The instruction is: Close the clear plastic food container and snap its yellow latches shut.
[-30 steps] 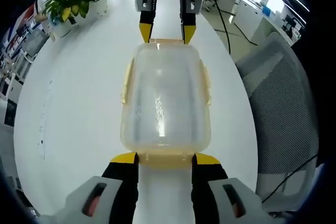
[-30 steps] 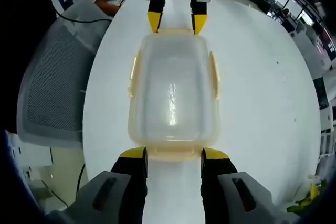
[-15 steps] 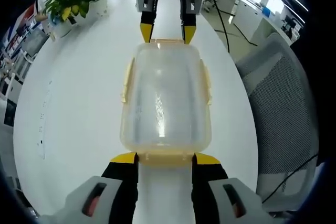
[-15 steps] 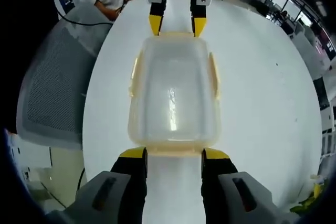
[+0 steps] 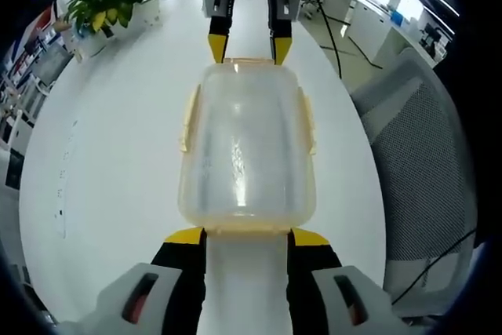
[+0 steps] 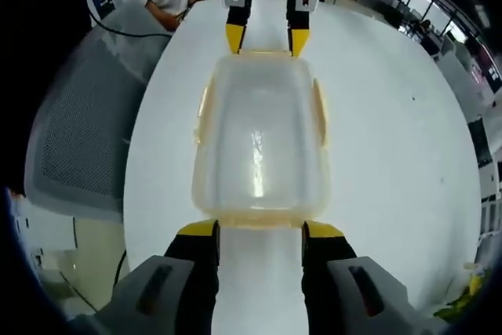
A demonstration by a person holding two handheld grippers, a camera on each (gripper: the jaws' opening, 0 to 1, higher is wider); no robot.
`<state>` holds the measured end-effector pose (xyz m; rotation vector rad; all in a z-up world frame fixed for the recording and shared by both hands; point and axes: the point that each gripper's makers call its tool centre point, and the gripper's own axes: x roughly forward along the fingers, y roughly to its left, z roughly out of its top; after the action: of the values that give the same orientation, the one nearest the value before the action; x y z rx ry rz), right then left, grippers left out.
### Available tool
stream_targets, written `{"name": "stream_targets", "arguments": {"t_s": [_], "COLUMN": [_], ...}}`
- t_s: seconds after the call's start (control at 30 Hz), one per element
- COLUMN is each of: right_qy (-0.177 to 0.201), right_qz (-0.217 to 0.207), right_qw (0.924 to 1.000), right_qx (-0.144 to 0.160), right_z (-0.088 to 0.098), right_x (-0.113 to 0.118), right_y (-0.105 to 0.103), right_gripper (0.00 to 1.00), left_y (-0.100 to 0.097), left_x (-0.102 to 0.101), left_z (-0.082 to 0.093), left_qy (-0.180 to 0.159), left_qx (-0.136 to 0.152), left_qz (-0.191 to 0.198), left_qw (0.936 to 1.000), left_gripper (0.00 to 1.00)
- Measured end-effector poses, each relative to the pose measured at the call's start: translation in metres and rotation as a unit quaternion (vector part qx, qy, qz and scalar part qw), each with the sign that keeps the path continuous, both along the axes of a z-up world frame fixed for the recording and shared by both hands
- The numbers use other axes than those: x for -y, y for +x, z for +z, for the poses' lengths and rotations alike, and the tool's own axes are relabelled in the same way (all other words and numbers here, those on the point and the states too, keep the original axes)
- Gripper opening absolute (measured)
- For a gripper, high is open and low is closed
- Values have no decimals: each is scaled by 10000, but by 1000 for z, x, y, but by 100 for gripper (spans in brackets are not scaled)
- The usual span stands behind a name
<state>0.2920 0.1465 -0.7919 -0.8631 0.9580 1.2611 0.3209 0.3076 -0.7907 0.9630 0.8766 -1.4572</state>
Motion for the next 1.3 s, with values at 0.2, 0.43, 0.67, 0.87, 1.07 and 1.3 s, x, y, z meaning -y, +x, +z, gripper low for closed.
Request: {"name": "stream_targets", "arguments": {"t_s": [0.2, 0.43, 0.67, 0.87, 1.07, 1.3], "right_qy": [25, 106, 996, 1761, 1987, 2047], "right_qz": [-173, -321, -1998, -3239, -3949, -4122], "right_qw": [9998, 9994, 9733, 9269, 8935, 8833], "right_qx": [-36, -67, -524, -708, -787, -891], "right_z": [-1, 3, 18, 25, 17, 12], "right_x": [3, 2, 8, -2, -9, -13], "right_y": [0, 0, 2, 6, 4, -3], "right_gripper": [41, 41, 42, 40, 38, 34], "left_y": [-1, -2, -7, -5, 3, 5], "left_x": [-1, -4, -13, -14, -4, -12], "left_z": [0, -1, 8, 19, 20, 8], "left_qy": [-4, -8, -630, -1370, -2006, -1720], "left_qx": [-46, -57, -630, -1342, -1829, -1511], "left_qz": [63, 128, 1507, 3220, 4508, 4624], "left_qw": [10000, 9999, 9846, 9271, 8504, 8566], "left_gripper": [35, 35, 35, 32, 33, 33]}}
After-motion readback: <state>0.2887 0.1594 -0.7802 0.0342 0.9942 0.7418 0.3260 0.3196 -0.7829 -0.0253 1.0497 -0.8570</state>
